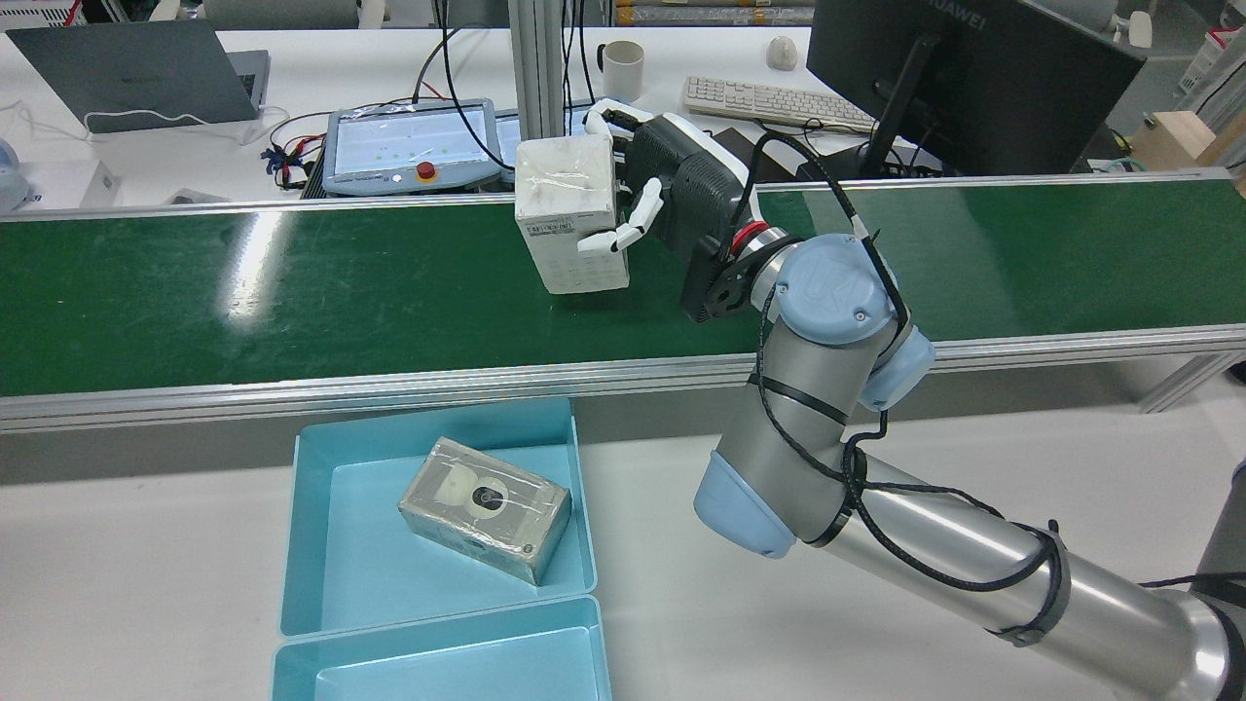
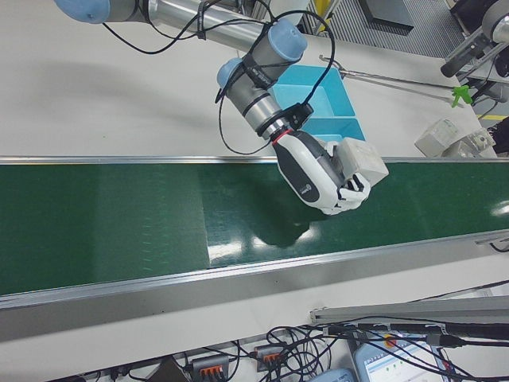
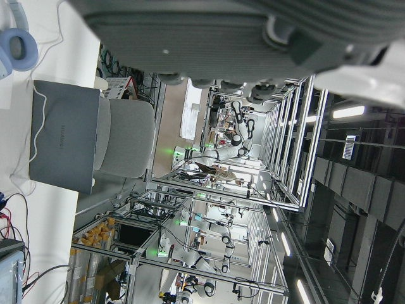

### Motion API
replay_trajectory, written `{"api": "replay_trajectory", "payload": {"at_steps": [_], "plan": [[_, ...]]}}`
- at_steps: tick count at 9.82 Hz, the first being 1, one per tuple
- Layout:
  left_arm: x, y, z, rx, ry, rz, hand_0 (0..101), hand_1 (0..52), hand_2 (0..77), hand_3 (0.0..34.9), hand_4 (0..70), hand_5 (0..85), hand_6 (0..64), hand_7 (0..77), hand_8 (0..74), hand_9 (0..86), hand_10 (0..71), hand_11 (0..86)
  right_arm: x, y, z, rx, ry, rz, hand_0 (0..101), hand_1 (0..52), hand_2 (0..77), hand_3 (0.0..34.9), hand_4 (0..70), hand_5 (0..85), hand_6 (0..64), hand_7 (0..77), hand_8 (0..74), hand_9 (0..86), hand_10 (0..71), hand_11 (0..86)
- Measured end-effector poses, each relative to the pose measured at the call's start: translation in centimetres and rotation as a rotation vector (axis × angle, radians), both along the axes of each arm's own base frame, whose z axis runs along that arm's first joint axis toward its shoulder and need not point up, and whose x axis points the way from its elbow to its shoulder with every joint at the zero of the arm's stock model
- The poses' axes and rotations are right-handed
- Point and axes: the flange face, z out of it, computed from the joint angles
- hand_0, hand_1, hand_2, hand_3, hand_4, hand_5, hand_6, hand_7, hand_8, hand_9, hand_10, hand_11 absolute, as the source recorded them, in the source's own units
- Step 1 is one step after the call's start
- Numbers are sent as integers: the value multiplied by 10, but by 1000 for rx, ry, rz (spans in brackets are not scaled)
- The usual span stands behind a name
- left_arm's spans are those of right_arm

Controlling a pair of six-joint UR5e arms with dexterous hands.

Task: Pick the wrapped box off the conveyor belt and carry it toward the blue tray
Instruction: 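Carry the white box with the right hand over the blue tray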

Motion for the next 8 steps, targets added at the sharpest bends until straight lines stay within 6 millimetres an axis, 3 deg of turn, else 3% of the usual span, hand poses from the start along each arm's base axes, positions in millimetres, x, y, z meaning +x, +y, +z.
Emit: {"api": "replay_trajectory", "payload": {"at_steps": [1, 2, 3, 4, 5, 6, 8], "plan": [[0, 0, 0, 0, 0, 0, 0, 0, 5, 0, 0, 11, 0, 0, 0, 0, 5, 0, 14, 14, -20, 15, -16, 5, 584, 54, 338, 196, 387, 709, 344, 687, 387, 491, 158, 507], [0, 0, 0, 0, 0, 0, 0, 0, 5, 0, 0, 11, 0, 0, 0, 0, 0, 0, 23, 29, -38, 39, -31, 7, 584, 54, 338, 196, 436, 709, 420, 714, 425, 551, 229, 584], [0, 0, 0, 0, 0, 0, 0, 0, 5, 0, 0, 11, 0, 0, 0, 0, 0, 0, 25, 46, -53, 67, -42, 1, 545, 54, 338, 130, 562, 818, 567, 764, 453, 611, 289, 644], [0, 0, 0, 0, 0, 0, 0, 0, 5, 0, 0, 11, 0, 0, 0, 0, 0, 0, 18, 65, -65, 91, -51, -9, 545, 54, 338, 130, 562, 818, 567, 764, 551, 796, 316, 720], [0, 0, 0, 0, 0, 0, 0, 0, 5, 0, 0, 11, 0, 0, 5, 0, 0, 0, 6, 85, -72, 105, -59, -22, 540, 54, 338, 53, 600, 813, 622, 747, 611, 807, 398, 840], [0, 0, 0, 0, 0, 0, 0, 0, 5, 0, 0, 11, 0, 0, 5, 0, 0, 0, -9, 105, -76, 111, -64, -38, 543, 54, 338, 12, 682, 813, 622, 742, 698, 813, 502, 845], [0, 0, 0, 0, 0, 0, 0, 0, 5, 0, 0, 11, 0, 0, 0, 0, 0, 0, -47, 141, -74, 108, -61, -98, 551, 54, 338, 11, 698, 824, 627, 736, 704, 813, 540, 845]]}}
